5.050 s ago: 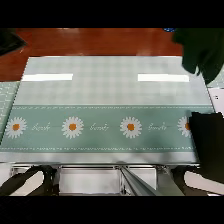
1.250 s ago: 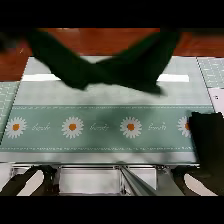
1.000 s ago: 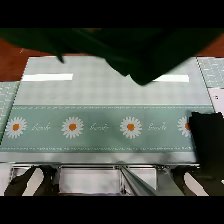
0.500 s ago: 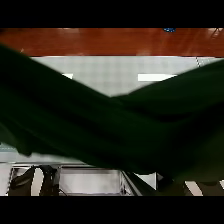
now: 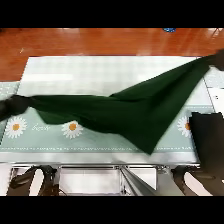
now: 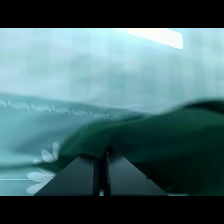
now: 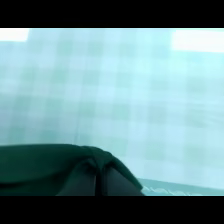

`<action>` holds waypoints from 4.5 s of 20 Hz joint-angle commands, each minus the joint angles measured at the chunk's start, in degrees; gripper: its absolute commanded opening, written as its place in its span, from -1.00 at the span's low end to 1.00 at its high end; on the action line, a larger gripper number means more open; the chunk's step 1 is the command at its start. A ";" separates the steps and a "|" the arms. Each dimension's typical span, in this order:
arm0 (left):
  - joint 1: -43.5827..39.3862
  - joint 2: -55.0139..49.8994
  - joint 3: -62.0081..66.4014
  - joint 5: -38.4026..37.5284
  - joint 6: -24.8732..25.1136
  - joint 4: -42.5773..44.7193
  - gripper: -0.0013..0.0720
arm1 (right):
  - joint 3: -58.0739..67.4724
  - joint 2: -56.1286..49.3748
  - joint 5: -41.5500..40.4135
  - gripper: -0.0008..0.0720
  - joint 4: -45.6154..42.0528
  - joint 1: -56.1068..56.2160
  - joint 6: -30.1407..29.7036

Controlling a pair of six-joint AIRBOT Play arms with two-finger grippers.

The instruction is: Fold the shirts.

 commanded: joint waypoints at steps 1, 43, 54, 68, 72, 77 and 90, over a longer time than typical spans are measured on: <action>-0.17 -10.54 -12.09 13.49 3.15 -4.61 -0.91 | 1.29 -18.47 -9.29 -0.93 8.39 -0.02 -1.95; 10.67 -49.77 -1.99 -2.89 22.45 -20.90 -0.91 | -45.03 -12.61 2.71 0.11 17.09 -19.87 -6.93; 10.64 -49.75 -2.01 -2.84 22.45 -20.92 -0.91 | -48.33 -14.45 -9.94 0.11 26.08 4.39 -2.99; 10.78 -34.71 33.73 -10.75 19.39 -50.40 -0.91 | 22.49 -10.51 1.11 -0.93 26.16 -4.96 -3.34; 10.78 -28.15 53.86 -4.87 9.73 -36.02 -0.91 | 36.22 -5.60 3.58 -0.93 26.14 -11.04 -2.95; 10.78 -17.42 69.24 -2.91 1.09 -9.53 -0.91 | 36.26 6.23 4.35 -0.93 21.53 -15.08 -3.69; -19.30 -3.98 64.04 -15.76 -10.84 39.10 -0.91 | 17.14 21.20 16.94 -0.93 14.60 -15.04 2.71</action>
